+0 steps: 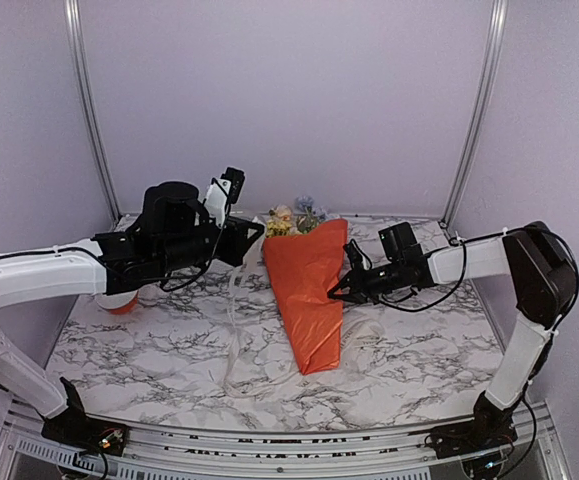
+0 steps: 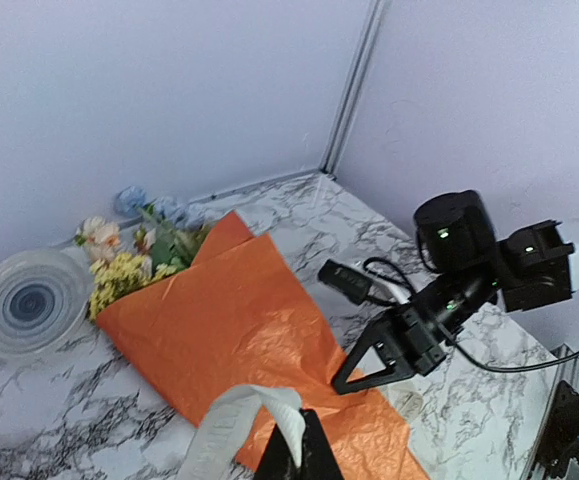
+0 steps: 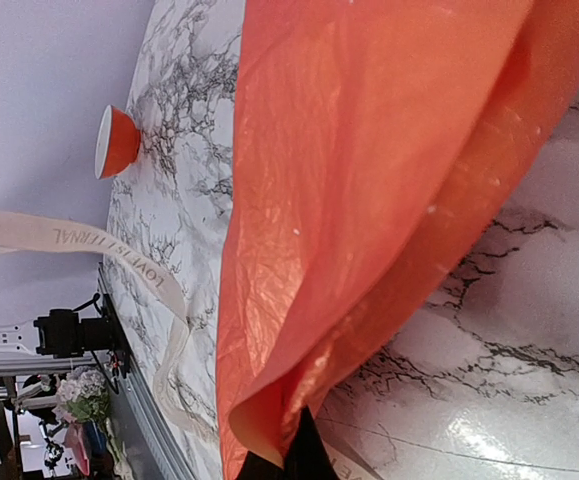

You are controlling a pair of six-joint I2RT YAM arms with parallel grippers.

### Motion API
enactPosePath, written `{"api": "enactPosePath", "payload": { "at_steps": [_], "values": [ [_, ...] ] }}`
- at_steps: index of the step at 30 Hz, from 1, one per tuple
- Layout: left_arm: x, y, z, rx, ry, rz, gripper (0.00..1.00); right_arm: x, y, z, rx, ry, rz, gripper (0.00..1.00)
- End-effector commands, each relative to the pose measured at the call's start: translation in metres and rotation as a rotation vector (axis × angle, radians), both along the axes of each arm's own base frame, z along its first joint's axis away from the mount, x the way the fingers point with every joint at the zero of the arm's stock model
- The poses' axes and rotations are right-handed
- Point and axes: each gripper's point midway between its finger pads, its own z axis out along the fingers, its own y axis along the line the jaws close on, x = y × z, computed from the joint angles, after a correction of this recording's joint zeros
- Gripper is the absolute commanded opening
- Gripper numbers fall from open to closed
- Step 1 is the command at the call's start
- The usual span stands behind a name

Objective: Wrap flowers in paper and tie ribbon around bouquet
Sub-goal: Pick up the ribbon from the center of the board, then place the folded bouquet on the ribbon.

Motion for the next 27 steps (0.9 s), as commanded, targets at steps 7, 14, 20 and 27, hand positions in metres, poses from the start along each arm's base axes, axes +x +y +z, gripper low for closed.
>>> {"api": "enactPosePath", "payload": {
  "at_steps": [7, 14, 20, 27],
  "values": [
    [0.001, -0.094, -0.108, 0.144, 0.272, -0.283, 0.00, -0.012, 0.008, 0.000, 0.029, 0.024, 0.021, 0.00],
    [0.018, -0.139, -0.187, 0.195, 0.421, -0.307, 0.00, -0.020, 0.006, -0.009, 0.036, 0.049, 0.003, 0.00],
    [0.011, -0.149, -0.246, 0.263, 0.546, -0.339, 0.00, -0.017, -0.002, -0.015, -0.041, 0.033, -0.020, 0.05],
    [0.008, -0.141, -0.281, 0.332, 0.615, -0.314, 0.00, -0.018, -0.027, -0.010, -0.222, -0.031, -0.037, 0.24]
  ]
}}
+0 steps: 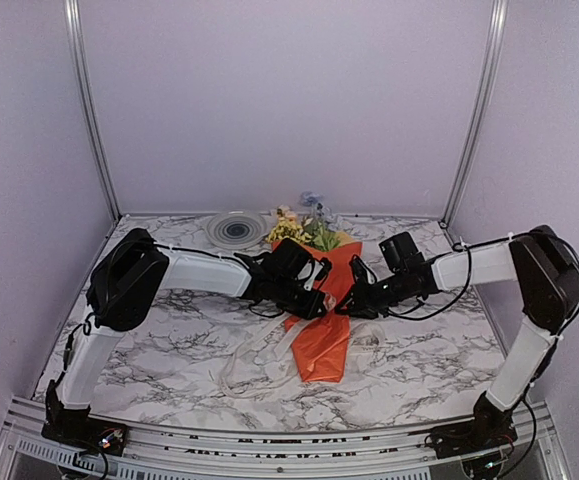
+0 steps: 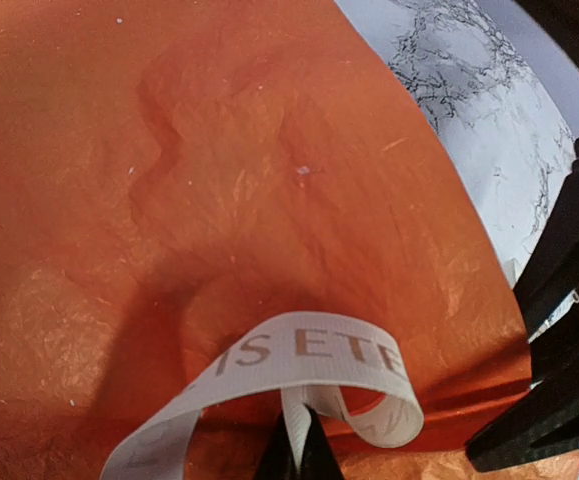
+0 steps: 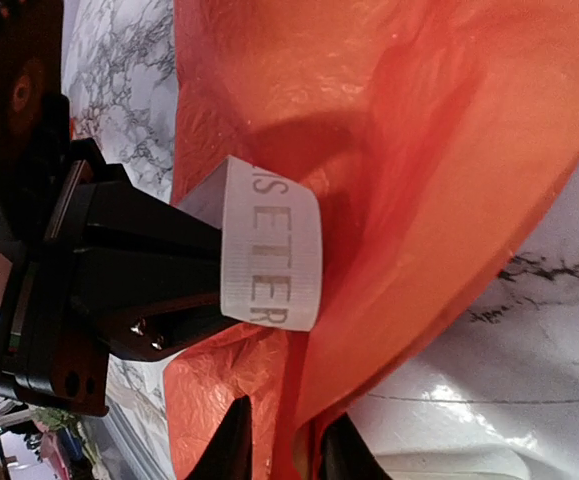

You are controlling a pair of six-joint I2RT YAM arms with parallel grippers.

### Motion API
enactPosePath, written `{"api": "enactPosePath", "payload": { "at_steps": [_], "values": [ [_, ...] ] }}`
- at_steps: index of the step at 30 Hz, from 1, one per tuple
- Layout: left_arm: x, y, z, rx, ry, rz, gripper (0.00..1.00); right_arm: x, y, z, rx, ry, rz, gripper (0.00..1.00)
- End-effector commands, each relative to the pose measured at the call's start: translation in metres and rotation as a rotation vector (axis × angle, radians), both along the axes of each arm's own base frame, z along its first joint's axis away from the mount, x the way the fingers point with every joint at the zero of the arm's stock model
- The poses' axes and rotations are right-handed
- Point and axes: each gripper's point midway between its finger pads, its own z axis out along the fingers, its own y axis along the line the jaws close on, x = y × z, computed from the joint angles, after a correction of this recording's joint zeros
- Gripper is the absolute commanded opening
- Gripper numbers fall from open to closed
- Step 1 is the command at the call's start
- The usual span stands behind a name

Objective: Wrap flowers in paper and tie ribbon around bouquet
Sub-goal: Place the folded bouquet on the ribbon, then pick up the right side of the ribbon from the center of the board.

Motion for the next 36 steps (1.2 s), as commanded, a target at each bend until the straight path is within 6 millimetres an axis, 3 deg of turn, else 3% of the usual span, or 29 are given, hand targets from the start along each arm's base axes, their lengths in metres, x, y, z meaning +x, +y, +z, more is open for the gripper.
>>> {"api": "enactPosePath", "payload": {
  "at_steps": [1, 7, 12, 17, 23, 31, 36],
  "values": [
    [-0.015, 0.011, -0.036, 0.099, 0.085, -0.007, 0.00, 0.005, -0.014, 0.024, -0.126, -0.103, -0.001, 0.25],
    [-0.015, 0.010, -0.043, 0.111, 0.104, -0.016, 0.00, 0.005, -0.053, 0.040, -0.282, -0.146, -0.088, 0.35],
    [-0.014, 0.012, -0.042, 0.118, 0.094, -0.016, 0.00, -0.013, -0.099, 0.007, -0.502, -0.063, -0.137, 0.47],
    [-0.014, 0.012, -0.036, 0.113, 0.079, -0.025, 0.00, -0.027, -0.098, -0.006, -0.518, -0.039, -0.100, 0.61],
    [-0.012, 0.010, -0.029, 0.105, 0.064, -0.027, 0.00, -0.044, -0.089, -0.030, -0.518, 0.034, -0.045, 0.61],
    [-0.012, 0.010, -0.028, 0.104, 0.060, -0.033, 0.00, -0.046, -0.116, -0.050, -0.684, 0.049, -0.081, 0.42],
    [-0.011, 0.010, -0.025, 0.104, 0.048, -0.040, 0.00, -0.036, -0.124, -0.045, -0.741, 0.013, -0.097, 0.00]
  ]
}}
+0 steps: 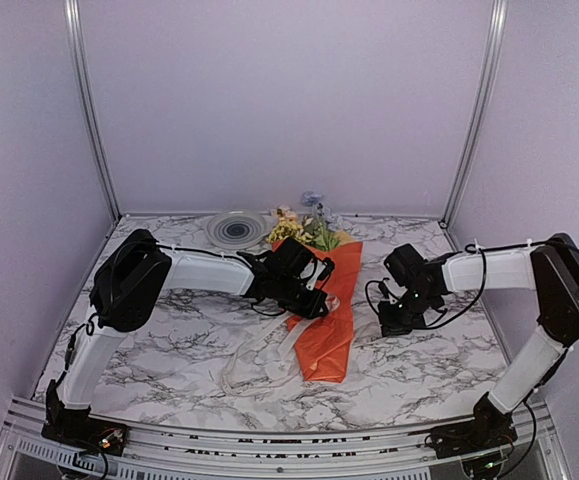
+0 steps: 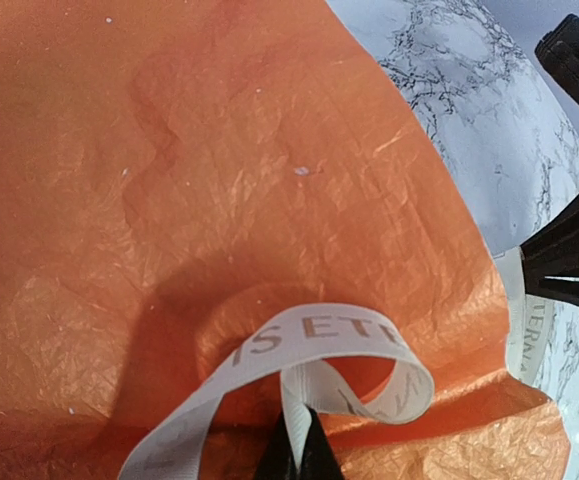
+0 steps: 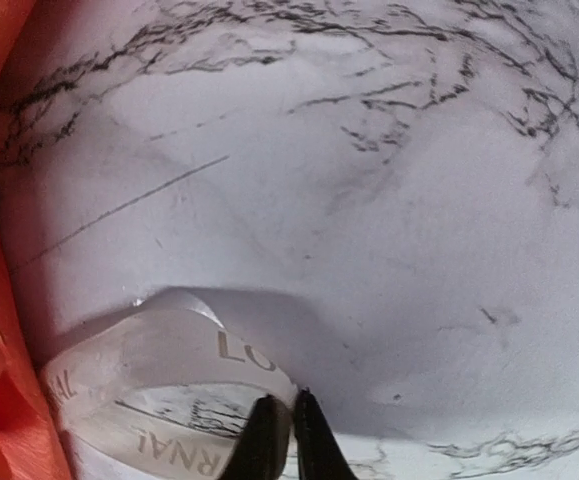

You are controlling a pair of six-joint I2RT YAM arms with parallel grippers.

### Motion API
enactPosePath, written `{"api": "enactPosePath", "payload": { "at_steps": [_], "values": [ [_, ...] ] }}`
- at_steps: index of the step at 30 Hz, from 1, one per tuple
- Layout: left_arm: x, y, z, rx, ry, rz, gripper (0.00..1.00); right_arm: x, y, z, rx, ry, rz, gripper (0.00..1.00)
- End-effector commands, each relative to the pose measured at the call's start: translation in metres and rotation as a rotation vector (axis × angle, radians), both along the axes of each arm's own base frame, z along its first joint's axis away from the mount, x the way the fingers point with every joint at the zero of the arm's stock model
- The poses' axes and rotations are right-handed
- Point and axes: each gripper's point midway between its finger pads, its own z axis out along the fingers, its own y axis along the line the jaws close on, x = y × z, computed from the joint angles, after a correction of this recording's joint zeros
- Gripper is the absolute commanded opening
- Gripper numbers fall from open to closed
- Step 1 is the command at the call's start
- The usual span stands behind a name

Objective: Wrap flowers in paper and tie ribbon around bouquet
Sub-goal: Pick up the right side of the ribbon from the center of the board, then cross the ribbon over the folded bouquet.

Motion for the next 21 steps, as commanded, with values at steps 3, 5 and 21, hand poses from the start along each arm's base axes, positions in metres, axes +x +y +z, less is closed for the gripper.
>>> {"api": "enactPosePath", "payload": {
  "at_steps": [3, 5, 21],
  "values": [
    [-0.012, 0.015, -0.021, 0.093, 0.040, -0.019, 0.00, 0.023, -0.030, 0.012, -0.144, -0.071, -0.048, 0.00],
    [-0.012, 0.016, -0.021, 0.096, 0.037, -0.018, 0.00, 0.047, -0.043, 0.037, -0.137, -0.148, -0.097, 0.00],
    [-0.010, 0.025, -0.024, 0.118, 0.026, -0.012, 0.00, 0.180, -0.107, 0.315, -0.063, -0.868, -0.315, 0.00]
  ]
}}
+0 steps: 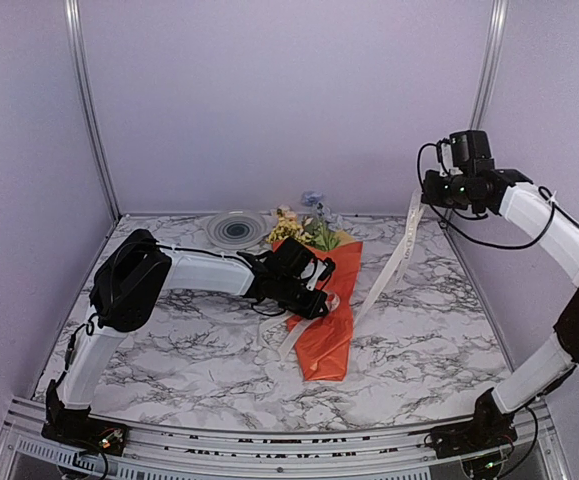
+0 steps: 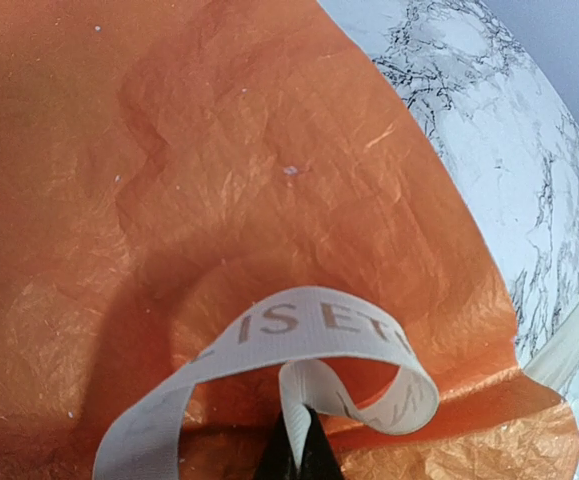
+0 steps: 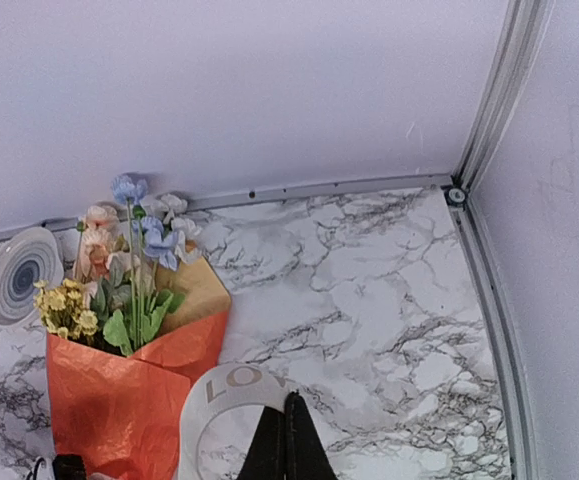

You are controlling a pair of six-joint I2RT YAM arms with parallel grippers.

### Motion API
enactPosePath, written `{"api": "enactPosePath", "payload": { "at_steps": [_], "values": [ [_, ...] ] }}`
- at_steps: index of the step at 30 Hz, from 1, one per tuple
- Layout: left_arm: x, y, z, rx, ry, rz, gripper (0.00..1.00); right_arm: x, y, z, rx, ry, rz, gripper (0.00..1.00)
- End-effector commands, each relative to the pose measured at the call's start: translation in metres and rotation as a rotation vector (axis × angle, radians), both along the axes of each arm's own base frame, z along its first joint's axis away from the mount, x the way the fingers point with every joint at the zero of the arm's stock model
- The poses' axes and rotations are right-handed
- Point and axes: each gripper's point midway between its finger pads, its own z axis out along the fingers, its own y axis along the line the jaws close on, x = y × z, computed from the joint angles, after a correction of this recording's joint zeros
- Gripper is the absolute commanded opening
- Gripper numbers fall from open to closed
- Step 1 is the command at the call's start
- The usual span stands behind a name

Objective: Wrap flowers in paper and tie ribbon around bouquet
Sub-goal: Cross the ribbon over the folded bouquet.

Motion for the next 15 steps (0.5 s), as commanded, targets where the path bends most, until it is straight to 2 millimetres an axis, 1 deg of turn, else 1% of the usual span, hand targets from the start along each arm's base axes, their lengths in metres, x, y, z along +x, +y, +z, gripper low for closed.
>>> {"api": "enactPosePath", "payload": {
  "at_steps": [1, 3, 4, 5, 7, 8, 9, 11, 12, 13, 14, 15],
  "values": [
    [-0.012, 0.024, -0.024, 0.110, 0.048, 0.003, 0.00, 0.017, -0.018, 0.065, -0.033, -0.142, -0.046, 0.00],
    [-0.012, 0.024, -0.025, 0.113, 0.048, 0.003, 0.00, 0.017, -0.014, 0.095, -0.012, -0.199, -0.022, 0.00],
    [-0.012, 0.025, -0.026, 0.114, 0.048, 0.004, 0.00, 0.016, -0.008, 0.106, 0.007, -0.224, 0.008, 0.00],
    [-0.011, 0.024, -0.025, 0.111, 0.048, 0.002, 0.00, 0.014, 0.001, 0.115, 0.040, -0.246, 0.051, 0.00],
    [-0.011, 0.023, -0.026, 0.110, 0.049, 0.003, 0.00, 0.009, 0.033, 0.120, 0.128, -0.278, 0.189, 0.00],
    [-0.011, 0.023, -0.026, 0.109, 0.049, 0.003, 0.00, 0.004, 0.056, 0.115, 0.164, -0.278, 0.275, 0.00],
    [-0.011, 0.023, -0.027, 0.110, 0.051, 0.004, 0.00, -0.002, 0.082, 0.105, 0.192, -0.264, 0.372, 0.00],
    [-0.011, 0.023, -0.027, 0.109, 0.053, 0.003, 0.00, -0.020, 0.138, 0.081, 0.239, -0.214, 0.582, 0.00],
    [-0.011, 0.023, -0.027, 0.109, 0.054, 0.003, 0.00, -0.030, 0.163, 0.068, 0.280, -0.182, 0.677, 0.00],
    [-0.011, 0.023, -0.028, 0.109, 0.055, 0.004, 0.00, -0.039, 0.183, 0.059, 0.334, -0.157, 0.758, 0.00],
    [-0.011, 0.023, -0.028, 0.107, 0.057, 0.006, 0.00, -0.048, 0.198, 0.049, 0.399, -0.125, 0.811, 0.00],
    [-0.012, 0.022, -0.027, 0.105, 0.059, 0.007, 0.00, -0.053, 0.206, 0.038, 0.447, -0.096, 0.844, 0.00]
  ]
}}
